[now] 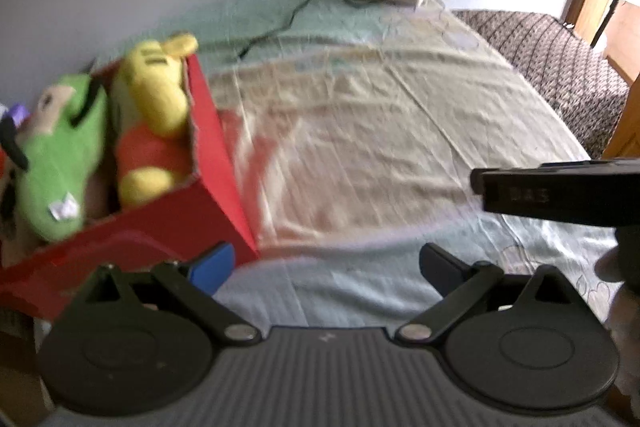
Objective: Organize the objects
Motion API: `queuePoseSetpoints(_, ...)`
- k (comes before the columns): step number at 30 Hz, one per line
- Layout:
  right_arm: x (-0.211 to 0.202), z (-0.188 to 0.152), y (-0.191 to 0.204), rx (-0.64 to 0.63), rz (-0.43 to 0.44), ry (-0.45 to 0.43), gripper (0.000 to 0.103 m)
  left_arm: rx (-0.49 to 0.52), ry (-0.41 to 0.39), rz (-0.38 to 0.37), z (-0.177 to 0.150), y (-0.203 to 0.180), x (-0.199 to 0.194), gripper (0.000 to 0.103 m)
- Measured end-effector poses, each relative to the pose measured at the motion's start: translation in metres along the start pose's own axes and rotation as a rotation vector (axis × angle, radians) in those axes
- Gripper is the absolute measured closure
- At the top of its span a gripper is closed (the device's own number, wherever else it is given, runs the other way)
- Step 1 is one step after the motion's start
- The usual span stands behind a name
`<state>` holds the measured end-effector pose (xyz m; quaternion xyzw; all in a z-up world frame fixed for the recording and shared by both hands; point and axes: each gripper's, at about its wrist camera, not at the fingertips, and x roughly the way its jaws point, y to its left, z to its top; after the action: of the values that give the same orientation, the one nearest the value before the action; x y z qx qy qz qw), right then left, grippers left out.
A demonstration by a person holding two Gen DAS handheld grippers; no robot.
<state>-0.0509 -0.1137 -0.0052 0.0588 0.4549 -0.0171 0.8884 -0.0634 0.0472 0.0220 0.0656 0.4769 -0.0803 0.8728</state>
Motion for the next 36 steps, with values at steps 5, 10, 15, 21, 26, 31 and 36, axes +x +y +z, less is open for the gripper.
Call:
queuePoseSetpoints(5,-0.003,-0.004,-0.011,-0.015,0.001,0.001,0.029,-0.034,0.05,0.032,-0.01,-0.007,0.006,0.004)
queuePoseSetpoints(10,-0.002,-0.007,-0.001,-0.051,0.037,0.014,0.028,-0.076,0.06,0.071,-0.018,0.002,0.004,0.004)
queuePoseSetpoints(15,-0.008,-0.005,0.023,-0.087,0.073,0.027,0.028,-0.117,0.056,0.099,-0.024,0.026,-0.008,0.004)
queuePoseSetpoints(21,-0.029,0.009,0.062,-0.124,0.118,-0.011,0.027,-0.184,0.005,0.134,-0.02,0.07,-0.037,0.003)
queuePoseSetpoints(26,-0.05,0.021,0.098,-0.143,0.164,-0.062,0.024,-0.224,-0.042,0.183,-0.014,0.106,-0.059,0.003)
queuePoseSetpoints(31,-0.064,0.026,0.133,-0.179,0.191,-0.098,0.022,-0.259,-0.066,0.217,-0.013,0.136,-0.071,0.003)
queuePoseSetpoints(36,-0.066,0.033,0.16,-0.182,0.21,-0.111,0.021,-0.278,-0.084,0.243,-0.01,0.165,-0.076,0.003)
